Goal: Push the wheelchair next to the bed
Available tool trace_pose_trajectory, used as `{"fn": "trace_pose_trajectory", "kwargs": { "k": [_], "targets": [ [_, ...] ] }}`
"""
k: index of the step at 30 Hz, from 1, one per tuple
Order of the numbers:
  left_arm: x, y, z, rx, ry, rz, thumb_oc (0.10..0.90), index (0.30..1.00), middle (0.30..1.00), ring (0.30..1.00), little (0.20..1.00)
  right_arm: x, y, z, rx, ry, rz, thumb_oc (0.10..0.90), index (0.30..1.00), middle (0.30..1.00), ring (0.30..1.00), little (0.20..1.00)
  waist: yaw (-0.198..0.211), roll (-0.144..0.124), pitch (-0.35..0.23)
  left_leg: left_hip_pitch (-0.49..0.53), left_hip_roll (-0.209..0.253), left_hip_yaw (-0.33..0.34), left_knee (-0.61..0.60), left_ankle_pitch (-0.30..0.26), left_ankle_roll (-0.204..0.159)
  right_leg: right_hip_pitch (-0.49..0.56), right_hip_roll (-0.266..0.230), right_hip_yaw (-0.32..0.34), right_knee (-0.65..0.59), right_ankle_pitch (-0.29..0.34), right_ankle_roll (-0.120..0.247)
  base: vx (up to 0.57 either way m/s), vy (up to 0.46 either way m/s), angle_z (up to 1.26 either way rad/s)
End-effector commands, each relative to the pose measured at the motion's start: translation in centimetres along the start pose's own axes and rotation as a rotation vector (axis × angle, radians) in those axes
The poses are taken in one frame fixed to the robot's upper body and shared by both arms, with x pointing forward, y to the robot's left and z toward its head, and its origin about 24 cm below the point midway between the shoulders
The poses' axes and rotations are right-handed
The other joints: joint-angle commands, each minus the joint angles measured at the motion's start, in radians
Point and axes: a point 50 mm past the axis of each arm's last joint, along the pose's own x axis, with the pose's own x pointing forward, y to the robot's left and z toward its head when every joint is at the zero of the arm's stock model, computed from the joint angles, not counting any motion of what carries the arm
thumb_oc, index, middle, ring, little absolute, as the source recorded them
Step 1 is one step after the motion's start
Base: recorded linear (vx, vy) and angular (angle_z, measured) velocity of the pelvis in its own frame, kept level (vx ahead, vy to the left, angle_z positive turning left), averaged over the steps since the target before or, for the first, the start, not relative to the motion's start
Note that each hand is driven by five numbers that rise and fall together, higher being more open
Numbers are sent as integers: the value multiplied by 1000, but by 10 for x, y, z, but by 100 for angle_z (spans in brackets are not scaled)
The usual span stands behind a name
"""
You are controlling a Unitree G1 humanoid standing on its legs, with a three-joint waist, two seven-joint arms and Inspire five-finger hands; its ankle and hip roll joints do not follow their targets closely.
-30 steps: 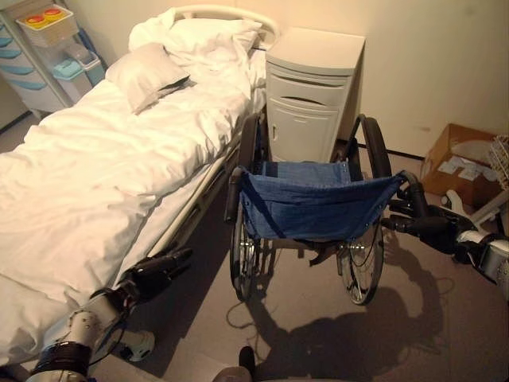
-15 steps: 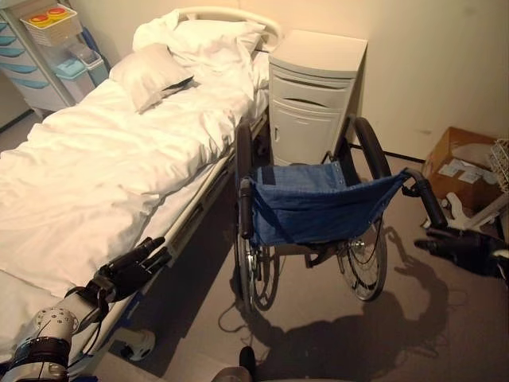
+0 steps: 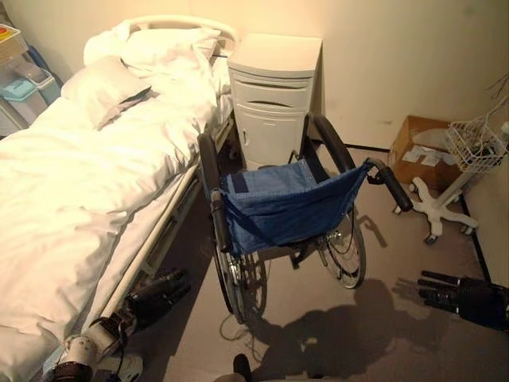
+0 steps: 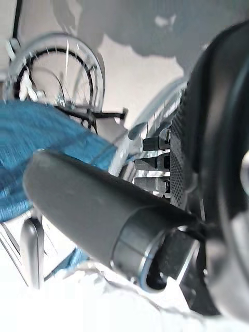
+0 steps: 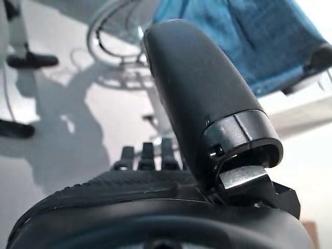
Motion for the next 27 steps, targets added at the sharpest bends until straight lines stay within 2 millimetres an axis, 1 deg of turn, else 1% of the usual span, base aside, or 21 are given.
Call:
{"fn": "trace_pose_trajectory", "kwargs": {
  "k": [1,2,3,4,6,7,9,11,12,13,14,15,16,17,20,21,22,23,25,26,27],
  "targets": [
    [-1,-9,30,117,-136,-8,800,900,900,900,900,-13,-1,34,-43,-149,20,800,900,900,900,900,24,-9,-59,109,11,46,24,-158,-54,-88,6,-21,58,39,-7,-21,-20,-6],
    [2,-5,24,170,-132,48,800,900,900,900,900,-4,4,32,-15,-180,34,800,900,900,900,900,24,-8,-57,110,10,43,25,-159,-52,-88,6,-20,59,39,-7,-20,-15,-4],
    [3,-3,22,192,-133,81,800,900,900,900,900,0,6,32,1,-199,38,800,900,900,900,900,25,-8,-56,109,10,42,26,-160,-51,-88,6,-19,59,39,-7,-30,-14,-6],
    [7,1,11,229,-129,145,800,900,900,900,900,18,17,26,28,-229,41,800,900,900,900,900,24,-4,-56,108,9,40,30,-161,-49,-90,6,-18,61,39,-8,-35,-7,-6],
    [10,6,-3,285,-100,208,800,900,900,900,900,33,27,17,59,-240,44,800,900,900,900,900,26,-1,-57,105,8,38,34,-162,-47,-93,4,-17,66,38,-9,-32,1,-5],
    [16,8,-21,335,-78,258,800,900,900,900,900,52,38,1,96,-260,43,800,900,900,900,900,28,3,-56,100,7,35,38,-161,-43,-96,3,-15,67,39,-11,0,0,0],
    [21,8,-35,408,-67,302,800,900,900,900,900,70,49,-16,120,-270,13,800,900,900,900,900,29,6,-53,103,6,31,40,-166,-41,-92,2,-13,70,35,-10,0,0,0],
    [34,0,-69,525,-19,297,800,900,900,900,900,100,68,-54,181,-265,-58,800,900,900,900,900,36,13,-55,98,4,26,40,-168,-36,-98,2,-11,71,37,-10,0,0,0],
    [35,0,-71,541,-22,297,800,900,900,900,900,102,70,-59,189,-262,-65,800,900,900,900,900,37,14,-55,97,4,25,40,-168,-35,-99,2,-10,71,37,-10,0,0,0],
    [38,-5,-79,615,-28,273,800,900,900,900,900,111,79,-75,219,-256,-88,800,900,900,900,900,39,17,-51,103,4,21,39,-173,-33,-95,2,-9,75,34,-8,0,0,0],
    [41,-12,-87,654,-37,236,800,900,900,900,900,119,90,-83,218,-274,-114,800,900,900,900,900,40,17,-53,98,3,18,39,-173,-31,-101,2,-5,76,36,-9,0,0,0],
    [43,-15,-90,668,-43,221,800,900,900,900,900,122,95,-88,226,-273,-127,800,900,900,900,900,41,18,-53,98,2,18,39,-174,-30,-101,2,-4,76,36,-9,-24,23,3],
    [46,-24,-97,718,-78,188,800,900,900,900,900,129,106,-99,249,-282,-163,800,900,900,900,900,42,21,-52,97,2,17,37,-176,-29,-104,3,-1,77,34,-9,-20,35,1],
    [47,-28,-101,750,-99,182,800,900,900,900,900,133,112,-104,260,-283,-177,800,900,900,900,900,41,24,-51,99,0,16,35,-179,-27,-106,3,1,79,34,-9,-17,42,-1],
    [50,-38,-114,850,-140,169,800,900,900,900,900,139,125,-115,276,-295,-224,800,900,900,900,900,37,27,-50,101,-3,16,34,-183,-23,-110,3,8,86,34,-7,-14,46,-2],
    [52,-41,-125,910,-128,152,800,900,900,900,900,141,133,-120,266,-294,-241,800,900,900,900,900,34,30,-48,101,-5,15,35,-186,-21,-113,2,12,88,32,-6,-25,47,-4],
    [52,-42,-128,918,-121,154,800,900,900,900,900,142,135,-121,254,-292,-249,800,900,900,900,900,34,31,-48,100,-5,15,35,-186,-20,-114,2,13,89,32,-5,-28,56,-9],
    [52,-41,-136,899,-105,166,800,900,900,900,900,144,142,-123,230,-286,-257,800,900,900,900,900,31,33,-47,99,-6,14,36,-187,-19,-116,1,14,92,31,-5,-18,43,-8],
    [51,-40,-140,879,-92,172,800,900,900,900,900,146,148,-126,223,-275,-253,800,900,900,900,900,30,35,-46,98,-8,13,37,-189,-17,-118,0,16,94,29,-5,-15,44,-7],
    [49,-38,-146,874,-80,165,800,900,900,900,900,148,155,-131,221,-263,-242,800,900,900,900,900,28,37,-46,96,-11,10,38,-192,-15,-120,0,19,96,27,-5,-9,38,-7],
    [49,-38,-147,874,-80,163,800,900,900,900,900,148,155,-132,218,-259,-239,800,900,900,900,900,27,37,-46,96,-12,10,39,-192,-14,-120,0,20,97,27,-5,-12,50,-10]
  ]
}}
